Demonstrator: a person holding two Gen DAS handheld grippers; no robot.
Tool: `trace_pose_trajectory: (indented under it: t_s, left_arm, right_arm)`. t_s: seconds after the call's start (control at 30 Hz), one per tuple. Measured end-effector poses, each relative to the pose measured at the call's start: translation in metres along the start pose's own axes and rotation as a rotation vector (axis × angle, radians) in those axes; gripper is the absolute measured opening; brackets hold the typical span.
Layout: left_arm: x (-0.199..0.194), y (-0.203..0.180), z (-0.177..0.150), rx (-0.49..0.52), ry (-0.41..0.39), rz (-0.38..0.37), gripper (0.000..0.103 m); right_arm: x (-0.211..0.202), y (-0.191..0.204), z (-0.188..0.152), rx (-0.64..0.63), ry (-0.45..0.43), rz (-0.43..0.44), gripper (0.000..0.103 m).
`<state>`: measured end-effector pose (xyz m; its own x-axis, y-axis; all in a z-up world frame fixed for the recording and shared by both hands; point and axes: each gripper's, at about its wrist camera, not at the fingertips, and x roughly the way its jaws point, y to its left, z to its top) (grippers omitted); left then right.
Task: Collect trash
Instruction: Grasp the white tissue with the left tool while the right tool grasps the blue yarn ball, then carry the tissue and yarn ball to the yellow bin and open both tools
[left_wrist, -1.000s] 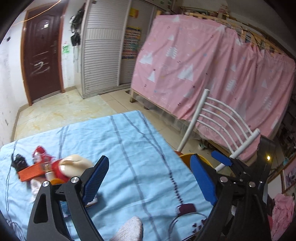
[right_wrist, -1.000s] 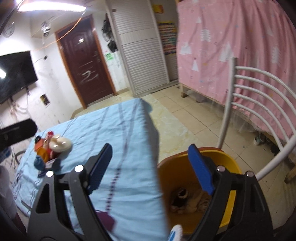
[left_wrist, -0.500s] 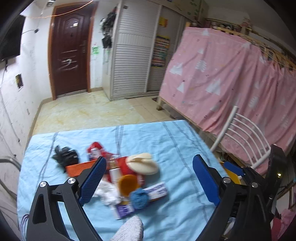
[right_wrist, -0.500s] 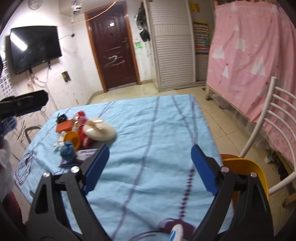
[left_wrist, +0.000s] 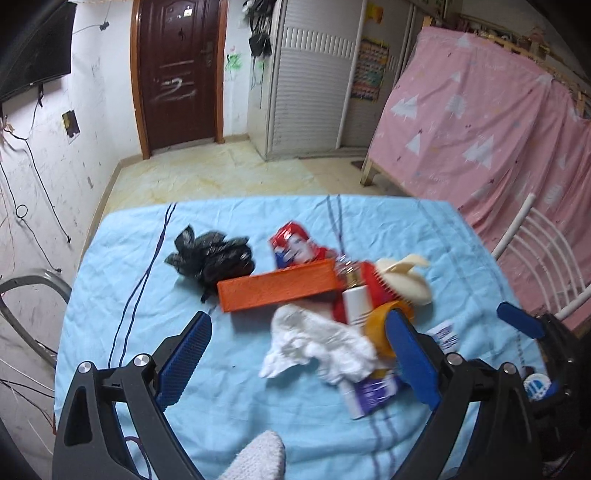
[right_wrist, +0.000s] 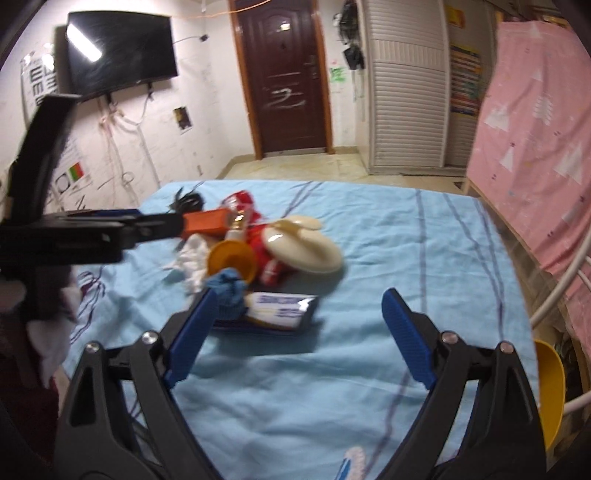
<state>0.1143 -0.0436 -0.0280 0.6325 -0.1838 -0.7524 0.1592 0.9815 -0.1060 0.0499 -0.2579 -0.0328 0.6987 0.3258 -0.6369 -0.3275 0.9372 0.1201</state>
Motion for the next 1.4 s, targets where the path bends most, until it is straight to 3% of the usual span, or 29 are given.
trace_pose_trajectory:
  t_s: [0.37, 0.43, 0.6, 0.67, 0.7, 0.77, 0.83, 0.87, 1.0, 1.4]
  left_arm:
    - [0.045, 0.013, -0.008, -0.026, 0.093, -0.010, 0.086]
    - [0.049, 0.011, -0.008, -0.010, 0.093, -0.010, 0.084]
    - [0.052, 0.007, -0.009, 0.009, 0.089, -0.034, 0.060]
    - [0.051, 0.002, -0.009, 0.025, 0.087, -0.067, 0.035]
    - [0.050, -0.002, -0.010, 0.040, 0.091, -0.082, 0.029]
    - [0.047, -0.010, -0.012, 0.080, 0.075, -0.053, 0.019]
    - [0.045, -0.011, -0.012, 0.077, 0.068, -0.047, 0.015]
    - [0.043, -0.009, -0.012, 0.063, 0.067, -0.055, 0.013]
    - [0.033, -0.002, -0.013, 0.031, 0.052, -0.082, 0.010]
    - [-0.017, 0.007, -0.012, 0.007, -0.039, -0.065, 0.010]
  right_arm:
    - [0.023, 0.039, 0.000, -0.130, 0.062, 0.008, 0.086]
    - [0.026, 0.040, 0.001, -0.137, 0.070, 0.002, 0.082]
    - [0.034, 0.043, -0.001, -0.157, 0.106, -0.007, 0.064]
    - [0.037, 0.045, -0.002, -0.166, 0.113, -0.008, 0.059]
    - [0.038, 0.045, -0.002, -0.168, 0.118, -0.009, 0.056]
    - [0.041, 0.047, -0.002, -0.176, 0.130, -0.010, 0.036]
    - [0.043, 0.048, -0.003, -0.188, 0.137, -0.007, 0.024]
    - [0.042, 0.050, -0.003, -0.195, 0.133, -0.011, 0.024]
    - [0.038, 0.046, -0.003, -0.182, 0.118, -0.008, 0.024]
    - [0.006, 0.034, 0.002, -0.136, 0.041, -0.002, 0.024]
